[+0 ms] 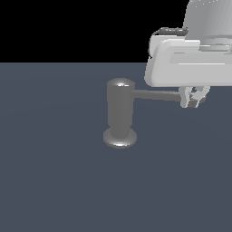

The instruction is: Turn on the faucet by rotating a designated handle.

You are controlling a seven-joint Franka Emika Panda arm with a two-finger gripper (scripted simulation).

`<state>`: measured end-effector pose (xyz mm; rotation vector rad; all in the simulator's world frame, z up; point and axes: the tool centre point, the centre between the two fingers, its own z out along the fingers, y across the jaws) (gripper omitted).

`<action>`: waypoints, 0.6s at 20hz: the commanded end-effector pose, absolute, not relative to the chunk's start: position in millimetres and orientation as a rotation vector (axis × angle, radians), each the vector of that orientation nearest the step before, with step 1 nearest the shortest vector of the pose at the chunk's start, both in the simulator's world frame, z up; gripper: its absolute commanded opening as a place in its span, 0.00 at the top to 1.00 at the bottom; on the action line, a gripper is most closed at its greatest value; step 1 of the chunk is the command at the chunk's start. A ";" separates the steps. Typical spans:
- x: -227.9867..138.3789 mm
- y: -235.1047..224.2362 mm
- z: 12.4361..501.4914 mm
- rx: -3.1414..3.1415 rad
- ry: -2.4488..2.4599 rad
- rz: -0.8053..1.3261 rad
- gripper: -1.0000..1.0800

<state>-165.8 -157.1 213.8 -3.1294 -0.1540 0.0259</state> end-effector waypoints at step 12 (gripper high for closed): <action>-121.3 -176.7 215.2 -3.134 -0.174 0.013 1.00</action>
